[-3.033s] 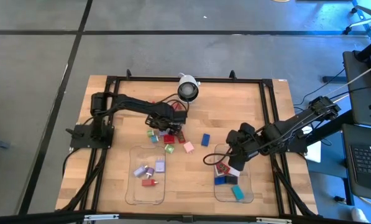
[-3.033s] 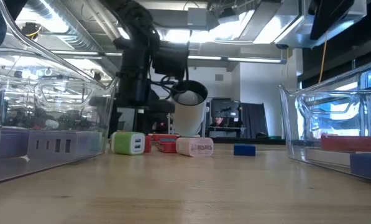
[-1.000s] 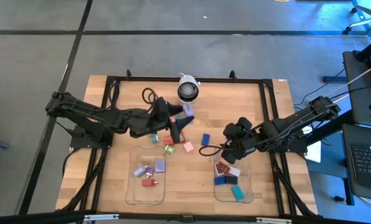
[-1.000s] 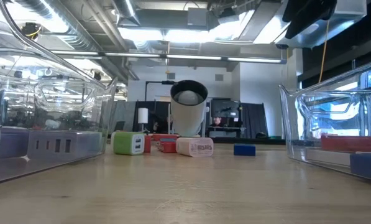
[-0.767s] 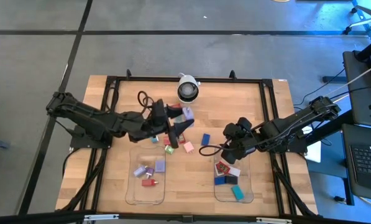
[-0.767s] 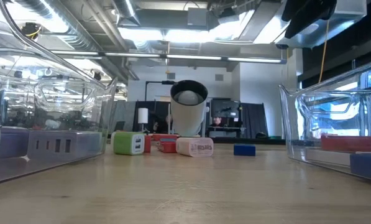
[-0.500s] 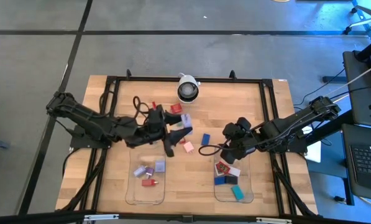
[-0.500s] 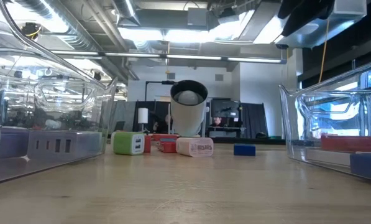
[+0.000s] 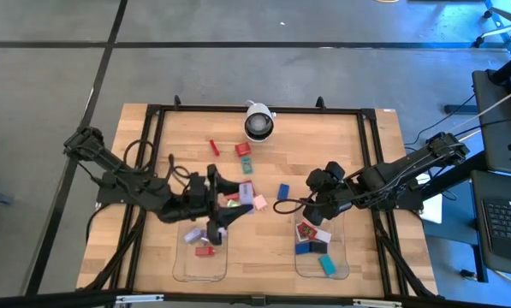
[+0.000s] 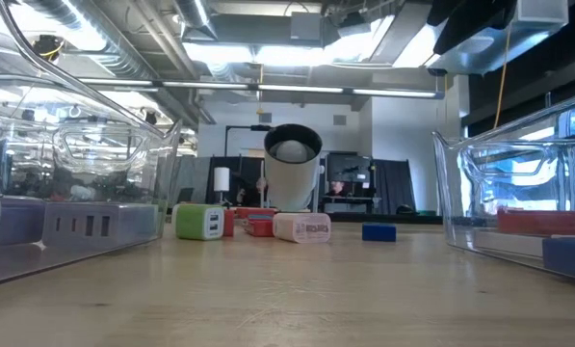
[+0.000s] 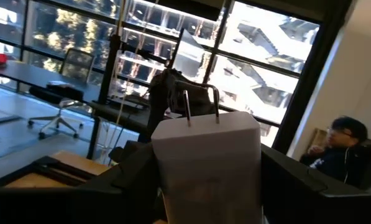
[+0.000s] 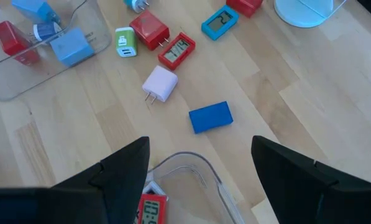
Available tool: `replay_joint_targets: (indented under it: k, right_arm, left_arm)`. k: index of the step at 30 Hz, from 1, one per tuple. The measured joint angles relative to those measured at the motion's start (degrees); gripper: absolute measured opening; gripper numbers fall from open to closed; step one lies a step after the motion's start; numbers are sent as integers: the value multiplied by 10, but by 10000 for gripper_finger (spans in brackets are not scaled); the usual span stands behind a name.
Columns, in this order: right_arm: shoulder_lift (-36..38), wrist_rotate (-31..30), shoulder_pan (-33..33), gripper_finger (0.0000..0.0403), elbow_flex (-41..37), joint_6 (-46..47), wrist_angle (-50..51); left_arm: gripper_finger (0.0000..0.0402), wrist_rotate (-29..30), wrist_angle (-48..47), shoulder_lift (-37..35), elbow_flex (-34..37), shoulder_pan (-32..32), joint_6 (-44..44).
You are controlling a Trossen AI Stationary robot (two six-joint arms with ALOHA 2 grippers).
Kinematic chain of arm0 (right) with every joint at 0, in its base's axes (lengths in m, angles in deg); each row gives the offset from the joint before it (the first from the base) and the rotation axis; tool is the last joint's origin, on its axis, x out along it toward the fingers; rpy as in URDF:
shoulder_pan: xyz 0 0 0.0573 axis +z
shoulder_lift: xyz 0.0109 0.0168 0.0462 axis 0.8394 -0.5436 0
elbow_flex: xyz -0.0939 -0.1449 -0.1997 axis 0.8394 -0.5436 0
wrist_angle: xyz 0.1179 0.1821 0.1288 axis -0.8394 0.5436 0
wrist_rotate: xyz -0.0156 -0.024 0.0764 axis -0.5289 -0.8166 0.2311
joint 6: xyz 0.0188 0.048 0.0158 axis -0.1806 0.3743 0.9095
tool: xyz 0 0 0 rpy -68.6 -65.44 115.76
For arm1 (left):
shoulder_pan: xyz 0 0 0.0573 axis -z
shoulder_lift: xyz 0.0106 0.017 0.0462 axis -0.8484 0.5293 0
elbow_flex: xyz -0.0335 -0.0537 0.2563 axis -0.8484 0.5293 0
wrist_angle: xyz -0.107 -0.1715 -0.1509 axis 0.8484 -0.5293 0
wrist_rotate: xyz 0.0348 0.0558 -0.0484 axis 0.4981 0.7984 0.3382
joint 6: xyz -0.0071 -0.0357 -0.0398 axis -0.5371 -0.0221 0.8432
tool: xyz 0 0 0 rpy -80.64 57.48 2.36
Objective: Pick & Place Office items
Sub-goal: Put the purple charger adapter into the left transparent bin
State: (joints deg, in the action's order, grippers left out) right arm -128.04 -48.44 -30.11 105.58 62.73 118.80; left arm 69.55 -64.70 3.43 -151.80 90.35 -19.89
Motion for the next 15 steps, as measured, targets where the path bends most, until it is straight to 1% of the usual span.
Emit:
replay_joint_targets:
  k: [4,8,11,15]
  right_arm:
    - [0,0,0,284,0,-2,0]
    - [0,1,0,284,0,-10,0]
    - [0,2,0,284,0,-16,0]
    - [0,2,0,284,0,-24,0]
  left_arm:
    - [225,58,-8,0,0,41,12]
    - [225,91,-62,0,0,87,81]
    - [225,115,-137,0,0,122,164]
    - [228,125,-270,0,0,161,327]
